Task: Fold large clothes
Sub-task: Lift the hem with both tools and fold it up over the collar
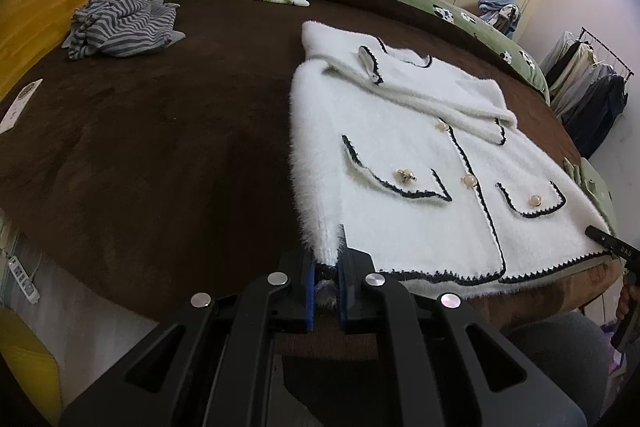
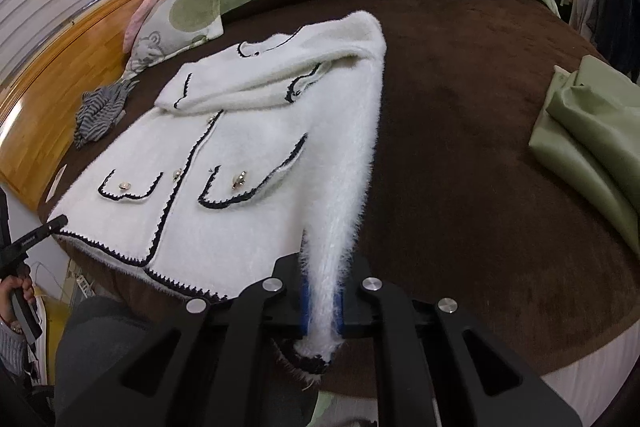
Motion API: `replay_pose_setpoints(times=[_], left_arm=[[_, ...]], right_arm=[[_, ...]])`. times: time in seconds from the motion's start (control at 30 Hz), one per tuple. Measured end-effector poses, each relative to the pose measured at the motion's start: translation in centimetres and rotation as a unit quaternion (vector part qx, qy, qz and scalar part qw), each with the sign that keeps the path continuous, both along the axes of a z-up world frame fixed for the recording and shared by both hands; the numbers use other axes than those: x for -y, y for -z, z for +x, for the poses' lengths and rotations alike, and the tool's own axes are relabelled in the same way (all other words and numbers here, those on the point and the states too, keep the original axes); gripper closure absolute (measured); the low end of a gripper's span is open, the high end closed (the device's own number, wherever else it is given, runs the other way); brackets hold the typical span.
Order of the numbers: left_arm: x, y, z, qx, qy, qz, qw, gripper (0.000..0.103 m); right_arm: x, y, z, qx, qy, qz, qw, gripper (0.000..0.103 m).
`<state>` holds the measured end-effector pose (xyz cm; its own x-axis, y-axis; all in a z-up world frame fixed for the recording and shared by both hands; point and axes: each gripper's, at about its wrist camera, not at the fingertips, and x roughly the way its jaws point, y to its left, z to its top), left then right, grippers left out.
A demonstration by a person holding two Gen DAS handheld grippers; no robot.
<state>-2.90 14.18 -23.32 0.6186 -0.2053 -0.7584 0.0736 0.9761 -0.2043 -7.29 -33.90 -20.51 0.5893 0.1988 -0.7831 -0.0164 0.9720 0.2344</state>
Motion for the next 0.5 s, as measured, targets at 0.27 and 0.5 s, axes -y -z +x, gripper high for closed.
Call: replay_pose_setpoints(times=[0.27, 0.5], left_arm=[[-1.3, 0.0, -1.9, -0.006, -0.009, -0.006, 0.9999, 0.093], [-2.0, 0.1, -0.3, -0.008, -0.029, -0.02, 0.9993, 0.093]], right_arm=[[0.9, 0.5, -2.3, -0.01, 0.002, 0.008, 1.0, 0.094], [1.2, -1.2, -0.4, -0.001, 0.006, -0.007, 1.0, 0.094]])
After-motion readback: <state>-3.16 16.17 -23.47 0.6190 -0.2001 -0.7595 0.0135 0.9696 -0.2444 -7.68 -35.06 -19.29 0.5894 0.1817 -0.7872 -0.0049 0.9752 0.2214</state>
